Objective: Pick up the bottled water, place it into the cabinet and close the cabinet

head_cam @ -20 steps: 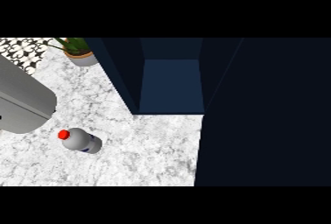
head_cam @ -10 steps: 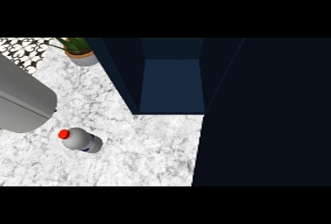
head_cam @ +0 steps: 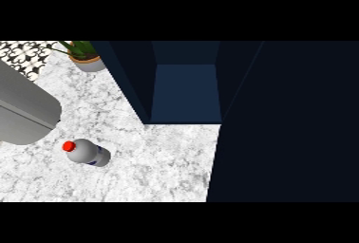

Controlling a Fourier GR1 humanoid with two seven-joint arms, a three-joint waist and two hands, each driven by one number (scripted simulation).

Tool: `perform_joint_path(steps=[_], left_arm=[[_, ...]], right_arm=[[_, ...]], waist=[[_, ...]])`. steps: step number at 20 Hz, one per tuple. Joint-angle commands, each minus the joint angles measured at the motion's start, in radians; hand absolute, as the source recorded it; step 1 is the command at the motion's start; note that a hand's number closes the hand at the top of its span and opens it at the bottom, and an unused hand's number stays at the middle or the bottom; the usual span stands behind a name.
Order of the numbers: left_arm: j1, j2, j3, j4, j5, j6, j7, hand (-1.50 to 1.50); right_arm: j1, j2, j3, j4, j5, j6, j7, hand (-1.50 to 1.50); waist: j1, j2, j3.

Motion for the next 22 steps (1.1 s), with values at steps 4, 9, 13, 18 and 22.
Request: perform_joint_path(steps=[4, 9, 13, 18, 22], left_arm=[[-0.095, -0.077, -0.021, 0.012, -0.113, 0.043, 0.004, -1.50], [-0.099, -0.171, -0.040, -0.006, -0.242, 0.048, -0.002, -1.50], [-0.232, -0.204, -0.099, 0.079, -0.346, 0.108, -0.001, -1.50], [-0.247, -0.265, -0.095, 0.185, -0.472, 0.025, -0.012, -1.50], [-0.292, -0.360, -0.106, 0.260, -0.643, -0.039, -0.074, -1.50]], right_arm=[[0.016, -0.018, 0.061, -0.160, 0.082, -0.047, 0.091, -1.50], [-0.005, -0.018, 0.134, -0.152, 0.142, -0.083, 0.102, -1.50], [-0.015, -0.057, 0.093, -0.181, 0.084, -0.074, 0.119, -1.50], [-0.016, -0.065, 0.117, -0.209, 0.106, -0.107, 0.146, -1.50], [-0.095, -0.067, 0.058, -0.179, 0.048, -0.112, 0.174, -1.50]], waist=[[-0.010, 0.001, 0.000], [-0.008, 0.000, -0.001], [-0.025, 0.002, 0.000], [-0.024, 0.001, -0.001], [-0.014, 0.003, -0.001]])
